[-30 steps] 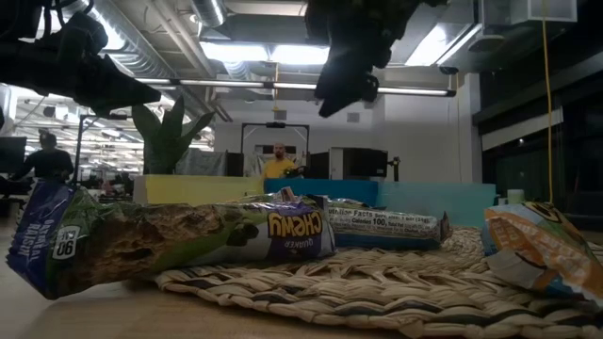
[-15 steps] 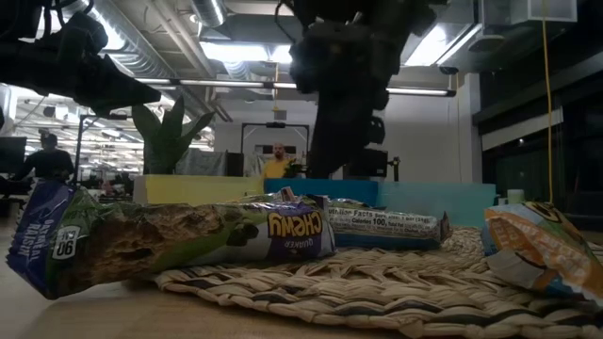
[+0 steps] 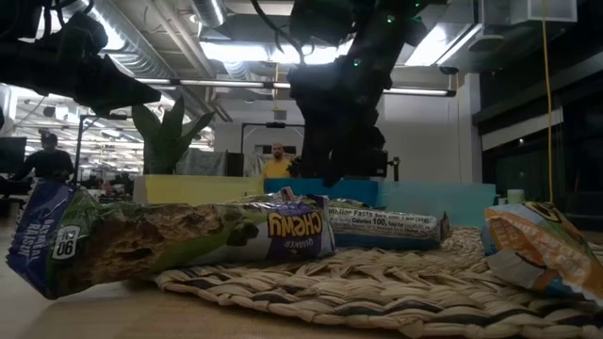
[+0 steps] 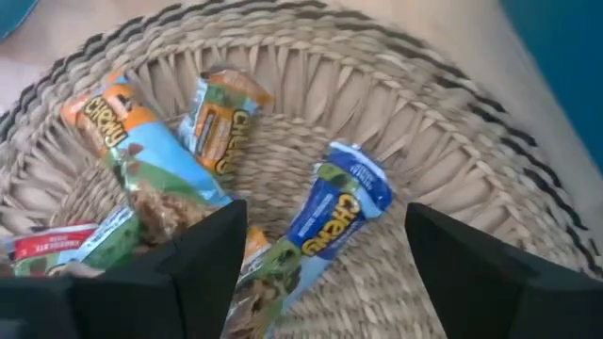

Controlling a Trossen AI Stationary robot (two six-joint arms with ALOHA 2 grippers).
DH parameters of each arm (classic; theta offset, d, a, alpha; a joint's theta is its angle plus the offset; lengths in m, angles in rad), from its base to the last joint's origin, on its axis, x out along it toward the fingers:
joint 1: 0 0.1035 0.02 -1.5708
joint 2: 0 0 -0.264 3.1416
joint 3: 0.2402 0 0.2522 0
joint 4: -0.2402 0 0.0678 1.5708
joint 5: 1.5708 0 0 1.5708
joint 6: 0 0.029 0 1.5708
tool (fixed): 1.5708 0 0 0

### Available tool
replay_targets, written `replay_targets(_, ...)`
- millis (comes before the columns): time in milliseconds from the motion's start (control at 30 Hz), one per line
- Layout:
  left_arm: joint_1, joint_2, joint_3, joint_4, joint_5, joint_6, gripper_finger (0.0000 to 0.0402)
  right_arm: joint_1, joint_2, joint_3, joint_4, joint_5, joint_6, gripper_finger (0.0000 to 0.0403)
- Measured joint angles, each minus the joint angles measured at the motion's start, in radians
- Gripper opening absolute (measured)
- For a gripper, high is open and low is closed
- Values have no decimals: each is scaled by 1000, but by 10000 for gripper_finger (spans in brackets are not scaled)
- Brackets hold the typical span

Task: Pick and place Granola Bars by type
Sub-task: Put the blue granola bar into the blue bin

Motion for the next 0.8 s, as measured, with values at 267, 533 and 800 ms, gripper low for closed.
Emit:
replay_targets(267,0,0,0,0,0,0,16,-10,23,1,-38,-7,9,281)
replay_targets(533,0,0,0,2,0,0,16,-10,63,0,-41,-33,8,280)
replay_targets(800,0,0,0,7,0,0,16,-15,103,1,-25,-68,6,280)
